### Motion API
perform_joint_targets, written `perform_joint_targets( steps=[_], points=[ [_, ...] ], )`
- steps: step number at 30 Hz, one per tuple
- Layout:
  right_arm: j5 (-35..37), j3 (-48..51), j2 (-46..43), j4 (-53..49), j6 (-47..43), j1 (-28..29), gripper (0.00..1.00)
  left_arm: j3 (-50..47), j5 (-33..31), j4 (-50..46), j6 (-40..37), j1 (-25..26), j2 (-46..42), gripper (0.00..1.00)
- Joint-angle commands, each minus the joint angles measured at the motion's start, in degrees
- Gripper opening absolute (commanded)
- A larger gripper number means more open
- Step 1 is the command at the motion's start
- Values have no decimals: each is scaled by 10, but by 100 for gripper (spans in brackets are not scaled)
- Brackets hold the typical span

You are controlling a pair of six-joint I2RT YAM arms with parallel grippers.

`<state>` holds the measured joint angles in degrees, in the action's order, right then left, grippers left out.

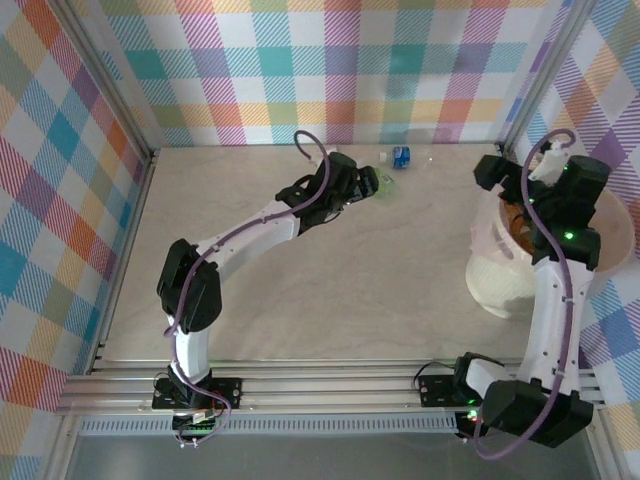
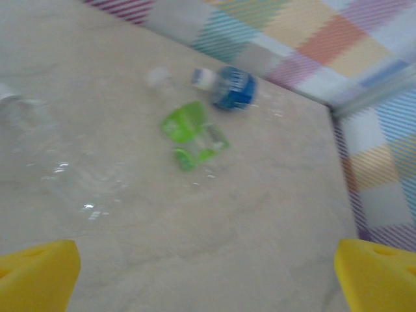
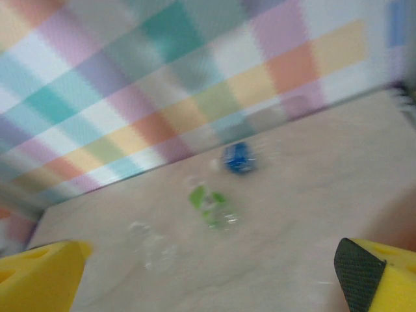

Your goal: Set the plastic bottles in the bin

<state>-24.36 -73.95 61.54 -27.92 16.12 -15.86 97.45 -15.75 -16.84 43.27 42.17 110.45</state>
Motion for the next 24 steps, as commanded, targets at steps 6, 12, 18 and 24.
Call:
perform_joint_targets(
  steps=[6,12,18,24],
  points=[
    [-25,63,-14,96,50,165,100,40,-75,-88,129,-52,67,100],
    [30,90,12,108,55,265,100,106,-56,-143,160,-94,136,100],
    [79,94,31,106,64,318,100,180,-2,-152,161,-129,208,100],
    [98,91,39,100,60,345,100,306,21,-199,160,-141,300,100]
  ],
)
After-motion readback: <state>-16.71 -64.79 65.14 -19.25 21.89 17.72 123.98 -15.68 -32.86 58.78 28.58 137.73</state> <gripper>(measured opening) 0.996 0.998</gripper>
